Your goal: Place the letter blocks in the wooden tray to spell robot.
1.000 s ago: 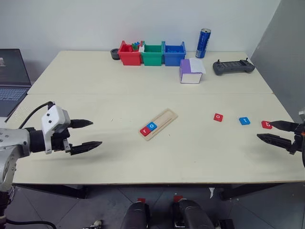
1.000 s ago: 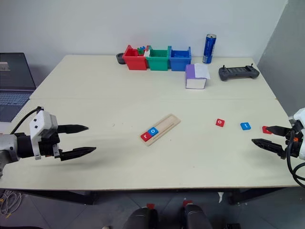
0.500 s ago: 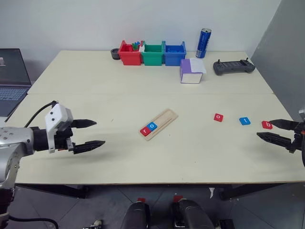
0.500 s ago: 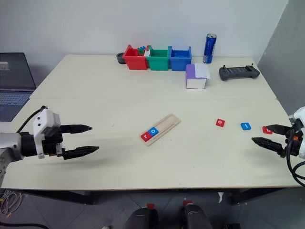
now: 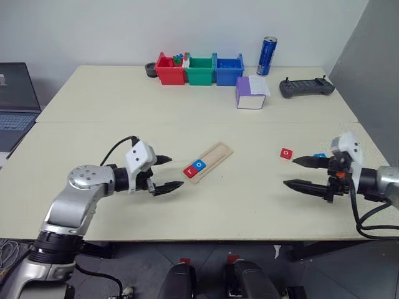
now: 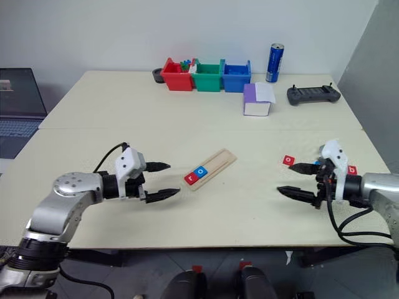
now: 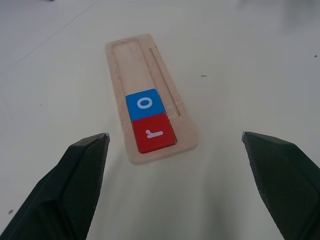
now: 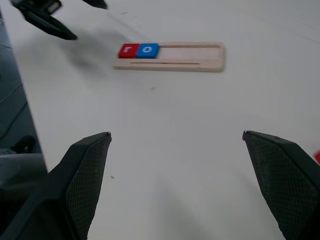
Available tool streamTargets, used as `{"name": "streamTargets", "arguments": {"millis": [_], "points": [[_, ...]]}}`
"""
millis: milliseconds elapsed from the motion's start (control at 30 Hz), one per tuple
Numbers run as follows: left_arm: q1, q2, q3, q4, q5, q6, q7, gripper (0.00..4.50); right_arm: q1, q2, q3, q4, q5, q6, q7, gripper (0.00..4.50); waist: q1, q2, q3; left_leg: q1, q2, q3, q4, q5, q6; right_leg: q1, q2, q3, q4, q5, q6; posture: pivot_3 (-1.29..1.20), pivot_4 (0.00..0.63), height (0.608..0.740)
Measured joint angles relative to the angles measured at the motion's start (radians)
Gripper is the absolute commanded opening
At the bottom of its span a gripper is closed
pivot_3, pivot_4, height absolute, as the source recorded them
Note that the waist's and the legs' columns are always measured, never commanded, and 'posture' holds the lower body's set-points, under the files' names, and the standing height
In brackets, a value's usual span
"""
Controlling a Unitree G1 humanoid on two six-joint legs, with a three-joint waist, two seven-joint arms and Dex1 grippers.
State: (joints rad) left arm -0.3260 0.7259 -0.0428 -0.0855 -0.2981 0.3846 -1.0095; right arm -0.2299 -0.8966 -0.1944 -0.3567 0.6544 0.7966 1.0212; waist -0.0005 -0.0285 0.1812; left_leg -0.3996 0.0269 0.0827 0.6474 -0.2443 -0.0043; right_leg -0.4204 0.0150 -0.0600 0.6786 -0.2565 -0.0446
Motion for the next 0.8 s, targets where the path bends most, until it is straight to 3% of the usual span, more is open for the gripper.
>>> {"name": "streamTargets", "arguments": {"millis": [367,800], "points": [[-0.007,-0.145,-0.089,0.094,0.16,-0.062,0.18,4.5,-0.046,0.052,0.094,-0.069,0.03,0.029,-0.049,4.48,0.001,0.0,0.0,0.0,0.0,0.0,0.0,0.0,0.0,0.0,0.0,0.0,0.0,0.0,0.0,0.0,0.15,0.74],[-0.061,-0.259,-0.107,0.182,0.185,-0.047,0.235,4.5,-0.058,0.056,0.121,-0.078,0.033,0.029,-0.064,4.48,0.0,-0.001,0.0,0.0,0.0,0.0,0.001,0.0,0.0,0.0,0.0,0.0,0.0,0.0,0.0,0.0,0.15,0.74]]}}
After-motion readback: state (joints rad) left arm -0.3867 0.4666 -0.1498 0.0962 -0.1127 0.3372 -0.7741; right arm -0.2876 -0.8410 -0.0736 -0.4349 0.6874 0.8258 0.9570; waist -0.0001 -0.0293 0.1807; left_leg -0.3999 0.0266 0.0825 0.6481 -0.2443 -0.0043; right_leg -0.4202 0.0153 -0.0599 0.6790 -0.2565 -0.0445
